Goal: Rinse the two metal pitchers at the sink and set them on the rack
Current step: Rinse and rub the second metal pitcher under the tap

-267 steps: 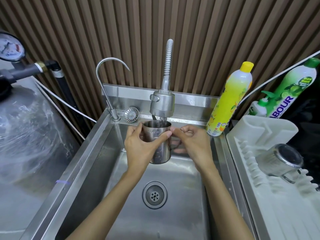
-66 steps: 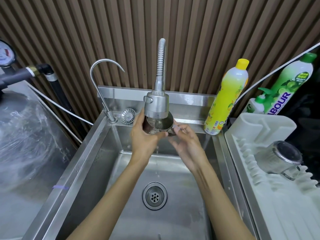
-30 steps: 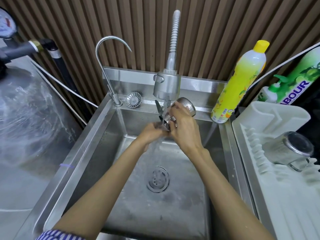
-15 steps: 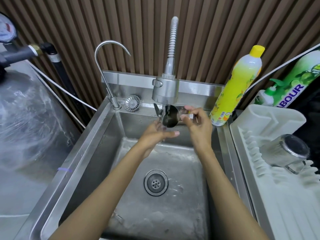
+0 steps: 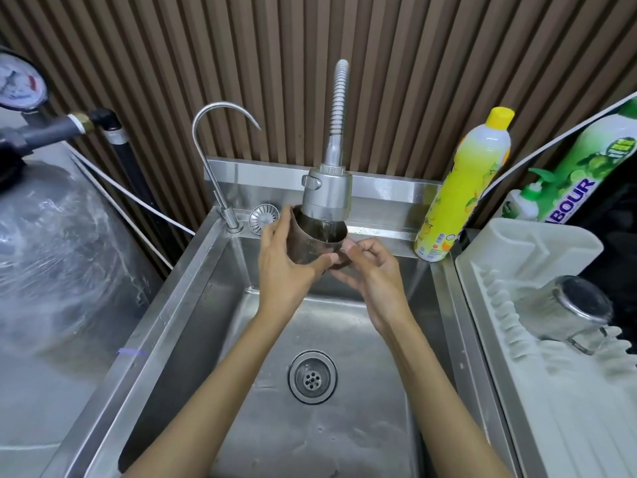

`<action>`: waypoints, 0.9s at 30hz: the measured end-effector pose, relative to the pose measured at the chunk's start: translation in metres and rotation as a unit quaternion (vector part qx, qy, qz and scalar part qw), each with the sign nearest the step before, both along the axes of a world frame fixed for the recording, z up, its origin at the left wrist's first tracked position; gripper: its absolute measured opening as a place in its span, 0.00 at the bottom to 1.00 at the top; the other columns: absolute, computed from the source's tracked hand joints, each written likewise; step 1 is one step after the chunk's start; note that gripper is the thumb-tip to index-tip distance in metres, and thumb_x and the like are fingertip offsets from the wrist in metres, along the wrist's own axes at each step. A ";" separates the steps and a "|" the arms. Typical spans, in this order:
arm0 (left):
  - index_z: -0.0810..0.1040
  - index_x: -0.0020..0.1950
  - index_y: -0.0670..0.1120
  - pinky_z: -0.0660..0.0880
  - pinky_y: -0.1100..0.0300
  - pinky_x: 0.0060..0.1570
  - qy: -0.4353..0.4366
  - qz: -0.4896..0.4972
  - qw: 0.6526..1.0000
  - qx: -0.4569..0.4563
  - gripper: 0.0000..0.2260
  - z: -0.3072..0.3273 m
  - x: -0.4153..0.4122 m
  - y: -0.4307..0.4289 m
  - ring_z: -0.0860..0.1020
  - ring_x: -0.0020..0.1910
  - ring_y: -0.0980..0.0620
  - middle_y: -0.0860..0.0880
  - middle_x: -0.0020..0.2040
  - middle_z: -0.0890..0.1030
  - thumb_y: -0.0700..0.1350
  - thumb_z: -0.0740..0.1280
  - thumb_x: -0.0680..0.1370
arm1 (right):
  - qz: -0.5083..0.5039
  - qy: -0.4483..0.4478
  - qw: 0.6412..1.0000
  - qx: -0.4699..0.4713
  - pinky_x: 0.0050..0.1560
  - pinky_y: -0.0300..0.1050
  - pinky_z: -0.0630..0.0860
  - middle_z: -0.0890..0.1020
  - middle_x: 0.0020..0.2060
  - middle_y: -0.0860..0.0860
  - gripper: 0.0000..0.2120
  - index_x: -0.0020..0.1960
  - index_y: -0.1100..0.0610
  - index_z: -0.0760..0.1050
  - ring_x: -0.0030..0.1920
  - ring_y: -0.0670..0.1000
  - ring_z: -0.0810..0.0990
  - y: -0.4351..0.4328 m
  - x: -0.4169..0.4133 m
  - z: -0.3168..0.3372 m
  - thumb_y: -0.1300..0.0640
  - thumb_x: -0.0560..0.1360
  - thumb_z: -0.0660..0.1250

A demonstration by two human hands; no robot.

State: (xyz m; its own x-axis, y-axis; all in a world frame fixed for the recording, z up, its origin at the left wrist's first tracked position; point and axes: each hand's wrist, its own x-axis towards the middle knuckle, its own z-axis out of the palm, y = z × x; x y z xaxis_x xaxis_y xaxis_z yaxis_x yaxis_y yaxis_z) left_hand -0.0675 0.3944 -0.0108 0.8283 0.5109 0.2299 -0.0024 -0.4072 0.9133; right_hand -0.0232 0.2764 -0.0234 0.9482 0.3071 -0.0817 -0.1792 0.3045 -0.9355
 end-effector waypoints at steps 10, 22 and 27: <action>0.80 0.52 0.52 0.74 0.63 0.53 0.106 -0.022 0.992 -0.071 0.28 -0.009 -0.003 -0.012 0.80 0.48 0.60 0.57 0.43 0.83 0.68 0.73 0.59 | -0.105 -0.173 0.889 -0.411 0.40 0.46 0.77 0.80 0.33 0.53 0.15 0.32 0.54 0.69 0.39 0.55 0.80 -0.015 0.007 0.040 0.49 0.72 0.70; 0.67 0.67 0.57 0.66 0.75 0.57 -0.078 0.037 0.996 -0.029 0.39 -0.012 0.009 -0.010 0.72 0.54 0.69 0.60 0.57 0.72 0.40 0.80 0.61 | 0.007 -0.038 0.999 -0.029 0.62 0.46 0.74 0.81 0.53 0.54 0.10 0.38 0.57 0.67 0.55 0.52 0.79 -0.002 0.007 0.001 0.64 0.76 0.64; 0.68 0.72 0.48 0.65 0.57 0.61 0.009 0.094 0.988 0.120 0.42 -0.003 -0.001 -0.006 0.66 0.56 0.52 0.48 0.55 0.68 0.49 0.80 0.60 | 0.008 0.019 1.000 -0.003 0.48 0.48 0.82 0.82 0.35 0.52 0.06 0.42 0.62 0.71 0.40 0.46 0.83 0.002 -0.004 -0.007 0.61 0.77 0.63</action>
State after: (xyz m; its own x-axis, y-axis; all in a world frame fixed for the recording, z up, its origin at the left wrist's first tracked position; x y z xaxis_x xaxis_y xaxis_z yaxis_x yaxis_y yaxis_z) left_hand -0.0686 0.3882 -0.0137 0.7290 0.5884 0.3498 0.1083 -0.6037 0.7899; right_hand -0.0268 0.2786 -0.0303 0.9394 0.3215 -0.1188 -0.2186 0.2952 -0.9301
